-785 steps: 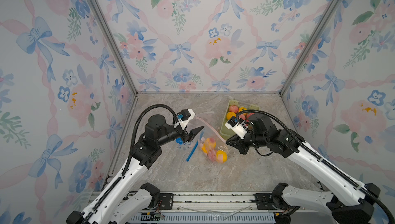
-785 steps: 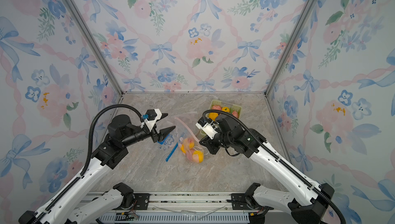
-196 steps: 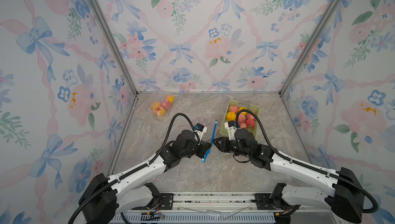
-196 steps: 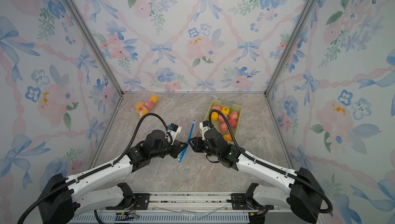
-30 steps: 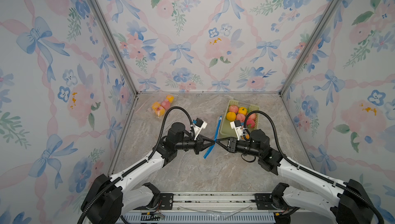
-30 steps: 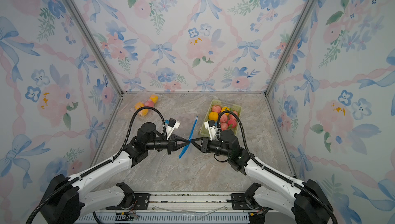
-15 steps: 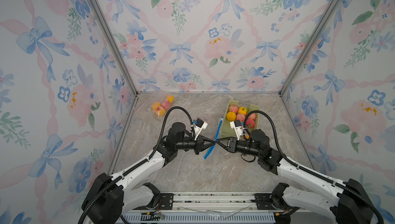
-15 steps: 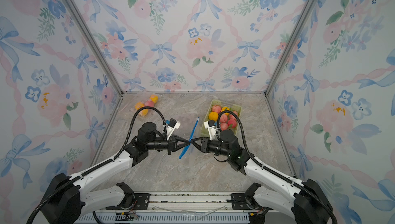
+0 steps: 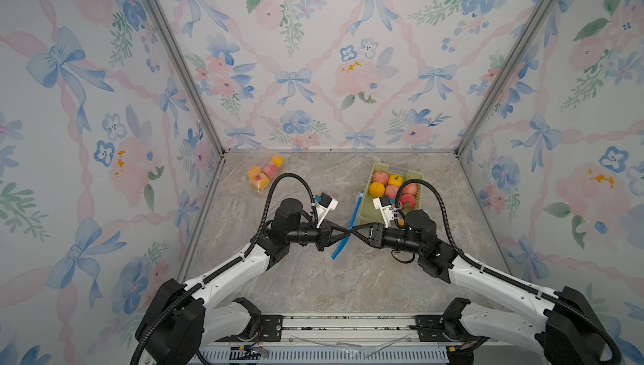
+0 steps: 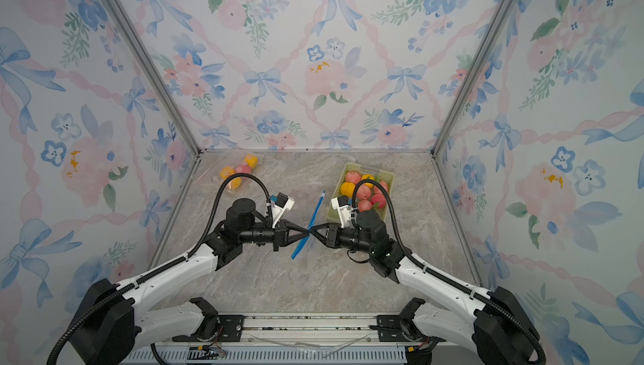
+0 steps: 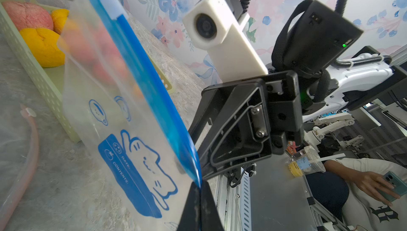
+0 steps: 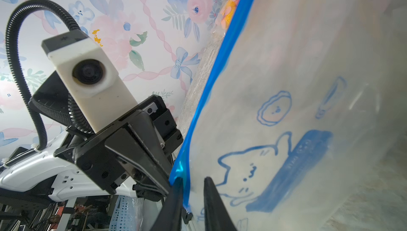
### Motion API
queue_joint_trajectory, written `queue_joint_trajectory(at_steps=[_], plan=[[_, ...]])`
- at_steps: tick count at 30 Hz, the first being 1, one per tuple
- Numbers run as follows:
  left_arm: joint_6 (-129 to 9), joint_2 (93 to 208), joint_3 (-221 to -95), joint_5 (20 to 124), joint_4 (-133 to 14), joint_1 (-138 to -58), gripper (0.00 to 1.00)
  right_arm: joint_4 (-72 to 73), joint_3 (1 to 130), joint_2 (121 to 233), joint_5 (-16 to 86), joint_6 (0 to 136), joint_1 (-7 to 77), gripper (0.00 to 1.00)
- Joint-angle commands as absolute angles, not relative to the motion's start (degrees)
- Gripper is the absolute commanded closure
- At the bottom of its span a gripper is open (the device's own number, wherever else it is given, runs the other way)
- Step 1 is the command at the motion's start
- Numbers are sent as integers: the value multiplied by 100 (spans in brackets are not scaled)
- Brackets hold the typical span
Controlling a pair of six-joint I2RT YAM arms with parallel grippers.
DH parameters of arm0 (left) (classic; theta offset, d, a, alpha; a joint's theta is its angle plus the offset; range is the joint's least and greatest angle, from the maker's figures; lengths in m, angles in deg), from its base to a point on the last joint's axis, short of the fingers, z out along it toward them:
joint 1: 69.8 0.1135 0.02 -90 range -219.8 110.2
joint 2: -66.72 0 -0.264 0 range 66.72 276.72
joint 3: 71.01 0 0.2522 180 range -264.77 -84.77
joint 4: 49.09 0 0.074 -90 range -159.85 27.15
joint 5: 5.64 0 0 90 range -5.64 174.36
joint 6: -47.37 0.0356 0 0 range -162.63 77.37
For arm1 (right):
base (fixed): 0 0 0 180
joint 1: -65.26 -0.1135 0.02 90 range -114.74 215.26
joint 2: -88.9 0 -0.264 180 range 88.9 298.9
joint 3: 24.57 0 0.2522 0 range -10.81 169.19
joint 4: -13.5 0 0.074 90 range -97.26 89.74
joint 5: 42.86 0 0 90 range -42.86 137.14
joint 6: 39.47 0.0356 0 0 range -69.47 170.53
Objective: Place the peach in a zip-top bag and seal the zipper
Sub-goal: Open the zipper food storage bag.
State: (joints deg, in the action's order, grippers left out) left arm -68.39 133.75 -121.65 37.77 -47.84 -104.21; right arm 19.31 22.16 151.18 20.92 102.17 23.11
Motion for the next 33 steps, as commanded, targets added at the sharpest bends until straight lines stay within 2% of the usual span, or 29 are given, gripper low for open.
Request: queue_joint_trajectory(at_steps=[1,11,21,26,33], plan=[[-6807,13483,-12230,3365,-4674,-10469,100,2399,2387,15195,1779,10275,2261,81],[-6895,13573,-12300,3415,-4681,-10531,100,2798,2456,15433,1539,10316,2073,83],[-7123,13592,-12309,3944,-4681,-10532,100,2799,2567,15450,1588,10310,1953,98],[-7267,13468,-12283,4419,-4723,-10530,100,1582,2716,15152,2370,9904,1828,100],[-7050,13033,-12379,5787,-5423,-10572,100,340,2795,14785,3471,9780,1700,100]])
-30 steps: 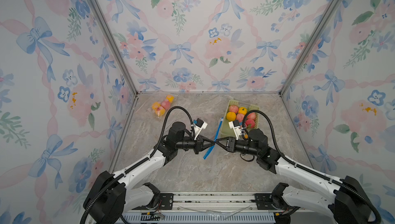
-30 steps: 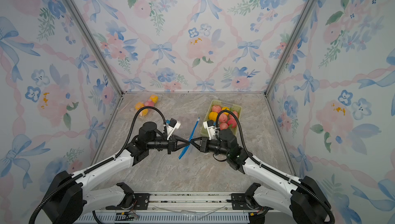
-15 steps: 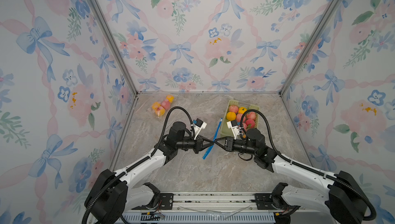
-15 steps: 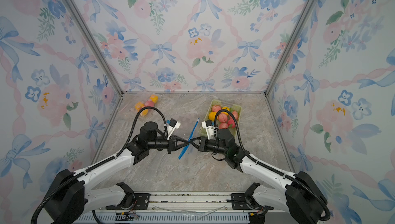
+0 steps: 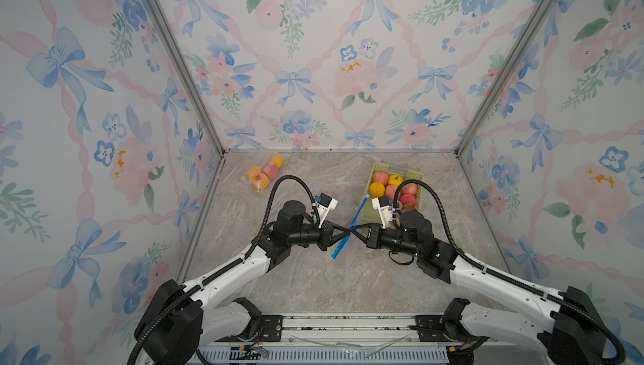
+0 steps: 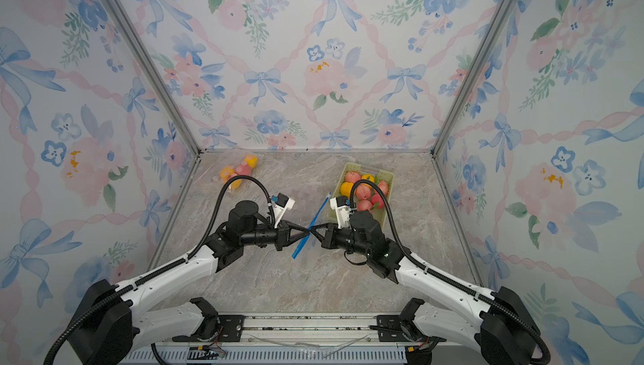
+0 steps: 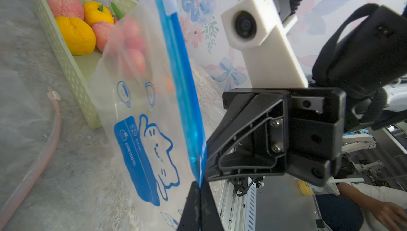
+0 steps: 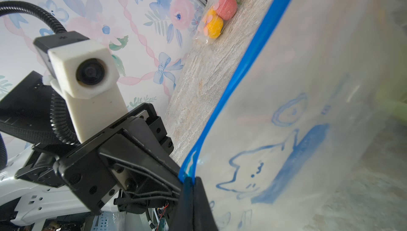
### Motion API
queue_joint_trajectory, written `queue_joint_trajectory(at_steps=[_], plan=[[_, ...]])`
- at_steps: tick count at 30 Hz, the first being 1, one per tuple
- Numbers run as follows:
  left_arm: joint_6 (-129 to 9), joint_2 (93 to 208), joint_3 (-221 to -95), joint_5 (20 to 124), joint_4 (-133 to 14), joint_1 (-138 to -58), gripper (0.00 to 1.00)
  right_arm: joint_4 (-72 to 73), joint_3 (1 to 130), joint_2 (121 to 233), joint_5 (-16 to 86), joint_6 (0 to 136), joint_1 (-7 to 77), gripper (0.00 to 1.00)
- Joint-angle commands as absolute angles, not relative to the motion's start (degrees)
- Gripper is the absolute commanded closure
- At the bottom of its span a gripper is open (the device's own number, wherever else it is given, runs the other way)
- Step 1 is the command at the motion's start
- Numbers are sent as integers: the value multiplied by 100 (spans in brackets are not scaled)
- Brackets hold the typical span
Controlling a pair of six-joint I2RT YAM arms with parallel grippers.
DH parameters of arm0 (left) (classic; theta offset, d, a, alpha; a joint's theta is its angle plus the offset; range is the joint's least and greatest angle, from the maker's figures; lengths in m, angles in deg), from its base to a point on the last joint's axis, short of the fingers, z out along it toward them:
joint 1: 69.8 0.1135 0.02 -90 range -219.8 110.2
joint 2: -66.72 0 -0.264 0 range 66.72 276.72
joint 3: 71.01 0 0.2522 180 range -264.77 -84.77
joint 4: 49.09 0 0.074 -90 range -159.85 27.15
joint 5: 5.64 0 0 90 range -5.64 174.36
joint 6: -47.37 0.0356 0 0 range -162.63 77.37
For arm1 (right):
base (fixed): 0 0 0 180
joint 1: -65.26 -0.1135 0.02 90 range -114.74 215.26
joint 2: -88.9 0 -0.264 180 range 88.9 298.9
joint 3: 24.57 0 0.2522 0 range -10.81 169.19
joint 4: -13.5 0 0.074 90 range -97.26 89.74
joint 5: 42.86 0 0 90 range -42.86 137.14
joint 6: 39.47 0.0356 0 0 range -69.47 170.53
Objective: Place the peach in a zip-top bag and seal the zipper
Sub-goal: Open the zipper food storage bag.
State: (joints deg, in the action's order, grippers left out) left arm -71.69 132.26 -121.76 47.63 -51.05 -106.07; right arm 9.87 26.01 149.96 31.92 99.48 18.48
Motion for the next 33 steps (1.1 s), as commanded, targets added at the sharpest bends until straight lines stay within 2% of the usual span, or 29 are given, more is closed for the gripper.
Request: queue_joint_trajectory(at_steps=[1,13,21,26,30,33], plan=[[-6994,12966,-12400,5985,-5533,-10597,100,233,2803,14741,3569,9784,1677,100],[-6978,12732,-12411,7467,-5700,-10783,100,-503,3001,14777,3818,9737,1534,100],[-6624,12515,-12528,9100,-6064,-11193,100,-1928,3456,14950,5032,9854,1521,100],[-6399,12456,-12649,9654,-6358,-11408,100,-1454,3648,15426,4985,9939,1516,99],[-6358,12426,-12601,9903,-6443,-11484,100,-1270,3961,15812,5151,10050,1455,71],[-6478,12455,-12559,9881,-6438,-11488,100,-1094,4238,16133,5394,10124,1333,35]])
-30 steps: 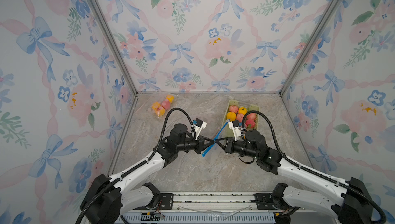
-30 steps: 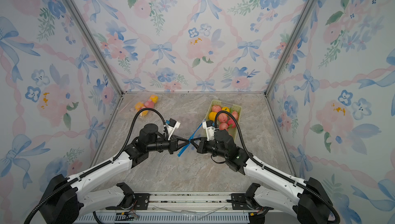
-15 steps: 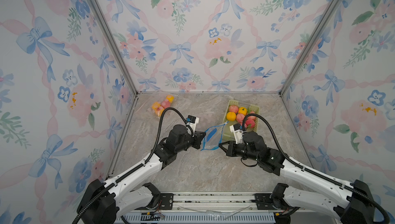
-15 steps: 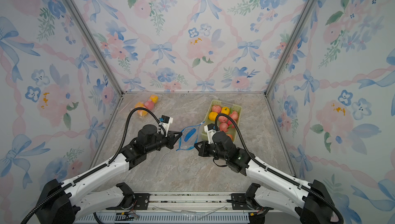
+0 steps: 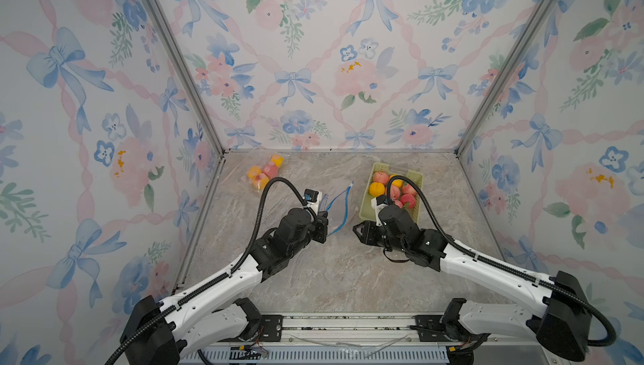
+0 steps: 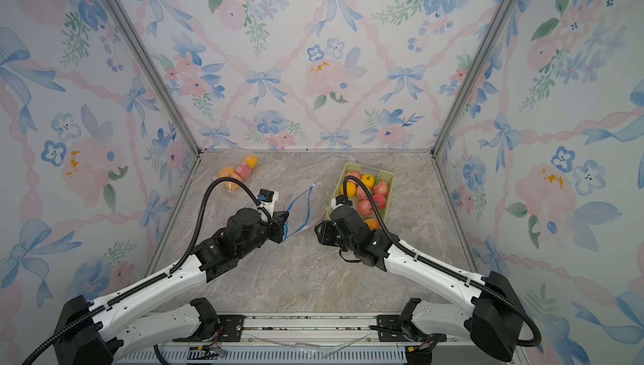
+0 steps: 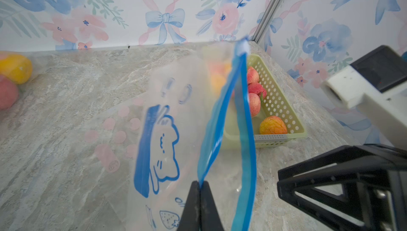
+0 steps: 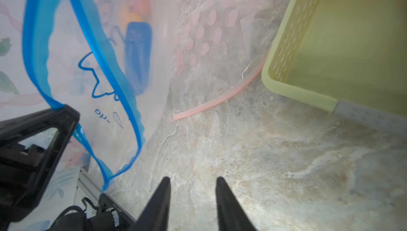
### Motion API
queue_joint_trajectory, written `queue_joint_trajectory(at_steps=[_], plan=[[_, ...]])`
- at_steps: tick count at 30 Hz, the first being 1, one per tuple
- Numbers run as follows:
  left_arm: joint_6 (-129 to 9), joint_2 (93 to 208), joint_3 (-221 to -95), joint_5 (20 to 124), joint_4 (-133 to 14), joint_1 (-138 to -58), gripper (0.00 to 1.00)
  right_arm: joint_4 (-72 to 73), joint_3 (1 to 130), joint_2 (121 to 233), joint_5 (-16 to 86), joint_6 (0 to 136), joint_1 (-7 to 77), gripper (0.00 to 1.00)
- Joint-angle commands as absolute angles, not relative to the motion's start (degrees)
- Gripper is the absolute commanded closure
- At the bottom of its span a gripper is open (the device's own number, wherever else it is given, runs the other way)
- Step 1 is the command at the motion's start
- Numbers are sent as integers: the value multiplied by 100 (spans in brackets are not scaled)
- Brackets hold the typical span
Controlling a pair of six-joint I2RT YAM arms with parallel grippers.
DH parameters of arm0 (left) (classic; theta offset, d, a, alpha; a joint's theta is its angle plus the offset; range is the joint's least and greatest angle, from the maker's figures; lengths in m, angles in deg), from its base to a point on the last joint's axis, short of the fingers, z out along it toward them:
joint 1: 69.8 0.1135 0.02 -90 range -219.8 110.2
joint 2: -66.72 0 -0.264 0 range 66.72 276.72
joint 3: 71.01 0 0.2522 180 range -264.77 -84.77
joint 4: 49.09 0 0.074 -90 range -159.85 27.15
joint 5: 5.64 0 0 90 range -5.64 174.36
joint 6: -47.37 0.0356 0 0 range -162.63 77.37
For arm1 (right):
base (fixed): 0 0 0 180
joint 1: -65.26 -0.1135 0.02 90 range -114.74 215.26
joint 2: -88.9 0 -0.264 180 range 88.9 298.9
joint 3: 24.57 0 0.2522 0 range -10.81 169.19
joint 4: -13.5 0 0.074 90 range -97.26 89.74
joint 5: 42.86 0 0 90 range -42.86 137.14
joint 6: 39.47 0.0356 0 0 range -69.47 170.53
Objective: Place the peach in a zip-top bag and seal the zipper
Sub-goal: Open the zipper food storage bag.
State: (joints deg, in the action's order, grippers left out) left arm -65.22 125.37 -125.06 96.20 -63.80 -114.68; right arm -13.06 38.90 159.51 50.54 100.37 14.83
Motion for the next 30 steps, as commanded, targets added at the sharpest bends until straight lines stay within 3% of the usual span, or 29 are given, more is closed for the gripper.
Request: queue_joint_trajectory(at_steps=[1,7,17,24,30], plan=[[-6518,12473,-12552,9882,-6434,-11484,100,-1077,4345,16249,5467,10118,1289,28],[-6618,12547,-12537,10051,-6493,-11497,100,-824,4758,16766,5648,10057,1087,16],[-6721,12489,-12478,9751,-6447,-11497,100,-1140,5403,17715,5858,9946,1120,13],[-6855,11944,-12450,9919,-6541,-11419,100,-1341,5621,18339,5717,9743,1186,19],[-6386,11387,-12502,9893,-7167,-10607,100,-2283,5227,18402,6464,9904,1156,32]])
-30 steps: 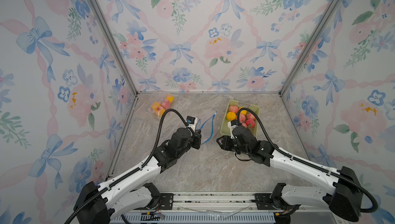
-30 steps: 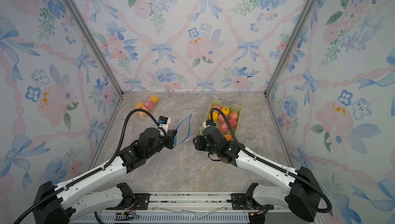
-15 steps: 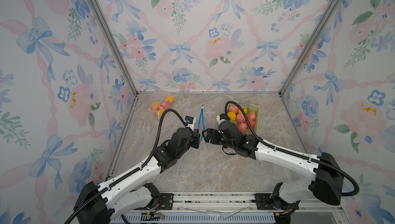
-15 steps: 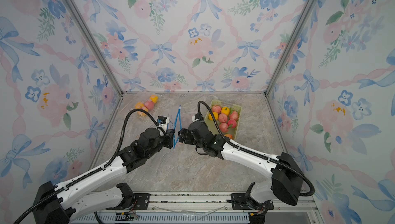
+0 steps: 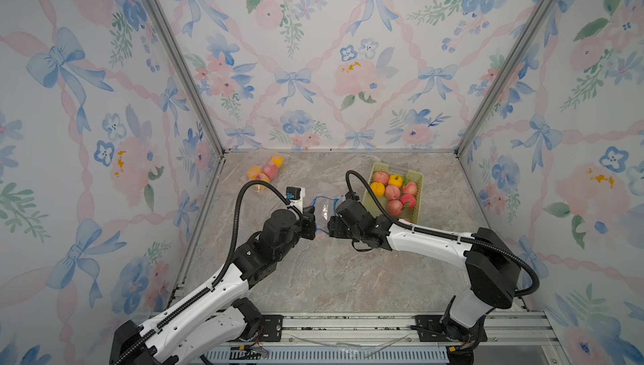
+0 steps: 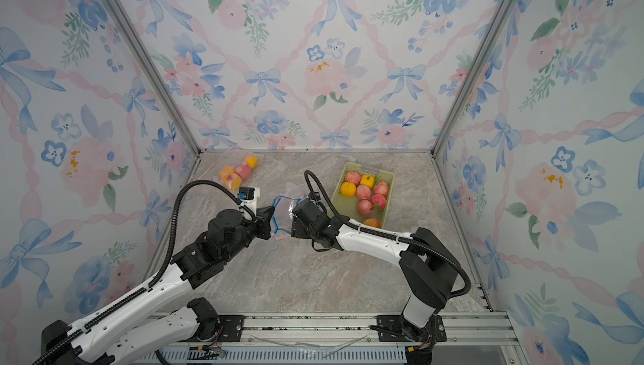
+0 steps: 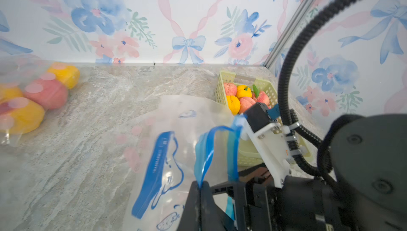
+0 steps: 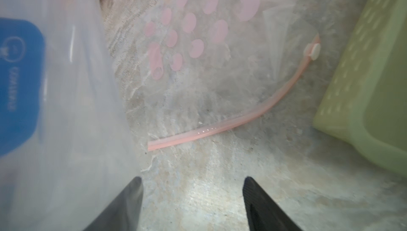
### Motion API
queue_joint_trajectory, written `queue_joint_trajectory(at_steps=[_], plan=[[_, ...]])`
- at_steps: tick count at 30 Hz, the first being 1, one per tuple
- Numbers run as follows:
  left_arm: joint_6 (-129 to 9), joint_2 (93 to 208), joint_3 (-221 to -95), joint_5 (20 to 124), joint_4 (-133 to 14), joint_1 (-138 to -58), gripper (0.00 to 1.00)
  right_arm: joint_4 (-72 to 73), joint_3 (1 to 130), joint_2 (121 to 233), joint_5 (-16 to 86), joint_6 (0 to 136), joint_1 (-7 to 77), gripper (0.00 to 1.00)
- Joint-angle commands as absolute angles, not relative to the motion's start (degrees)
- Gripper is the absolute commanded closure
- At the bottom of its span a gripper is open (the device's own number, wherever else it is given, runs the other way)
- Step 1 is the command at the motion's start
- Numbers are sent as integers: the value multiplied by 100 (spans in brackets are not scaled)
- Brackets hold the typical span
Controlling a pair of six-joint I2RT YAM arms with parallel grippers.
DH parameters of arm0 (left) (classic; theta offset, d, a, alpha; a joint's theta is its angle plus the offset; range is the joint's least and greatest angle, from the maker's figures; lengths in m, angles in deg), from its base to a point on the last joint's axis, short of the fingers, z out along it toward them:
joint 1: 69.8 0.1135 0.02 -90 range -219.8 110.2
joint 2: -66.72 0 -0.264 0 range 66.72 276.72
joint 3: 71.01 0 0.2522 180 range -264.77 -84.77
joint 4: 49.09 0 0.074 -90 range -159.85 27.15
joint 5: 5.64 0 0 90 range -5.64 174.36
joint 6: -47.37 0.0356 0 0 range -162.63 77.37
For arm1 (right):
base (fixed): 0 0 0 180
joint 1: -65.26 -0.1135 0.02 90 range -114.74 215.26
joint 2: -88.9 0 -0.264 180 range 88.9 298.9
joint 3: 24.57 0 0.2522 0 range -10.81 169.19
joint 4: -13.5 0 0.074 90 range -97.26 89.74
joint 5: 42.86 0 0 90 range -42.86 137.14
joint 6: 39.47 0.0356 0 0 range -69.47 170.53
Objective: Place the peach in a zip-top bag and seal the zipper
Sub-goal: Open the zipper food storage bag.
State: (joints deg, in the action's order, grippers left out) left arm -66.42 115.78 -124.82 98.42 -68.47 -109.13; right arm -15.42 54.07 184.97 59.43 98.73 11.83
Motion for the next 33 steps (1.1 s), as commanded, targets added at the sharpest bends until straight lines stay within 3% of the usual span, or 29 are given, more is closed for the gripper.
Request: queue_joint_trajectory(at_steps=[1,5,10,22,27,33], plan=[[-6286,11323,-12493,9762,-7230,-10482,100,-2344,5091,18241,6535,9959,1156,33],[-6017,11359,-12476,9227,-7329,-10390,100,-2134,4749,17955,6312,9911,1124,36],[-6189,11848,-12460,8409,-7347,-10407,100,-2241,5075,17985,5989,9672,887,29],[-6779,12310,-12502,8665,-7487,-10417,100,-2739,5615,17391,5874,9542,761,25],[-6952,12419,-12595,8601,-7501,-10421,100,-3265,5481,16729,5996,9349,1318,24],[-7016,12523,-12652,8354,-7500,-10421,100,-3837,5134,16343,5658,8863,2987,22]])
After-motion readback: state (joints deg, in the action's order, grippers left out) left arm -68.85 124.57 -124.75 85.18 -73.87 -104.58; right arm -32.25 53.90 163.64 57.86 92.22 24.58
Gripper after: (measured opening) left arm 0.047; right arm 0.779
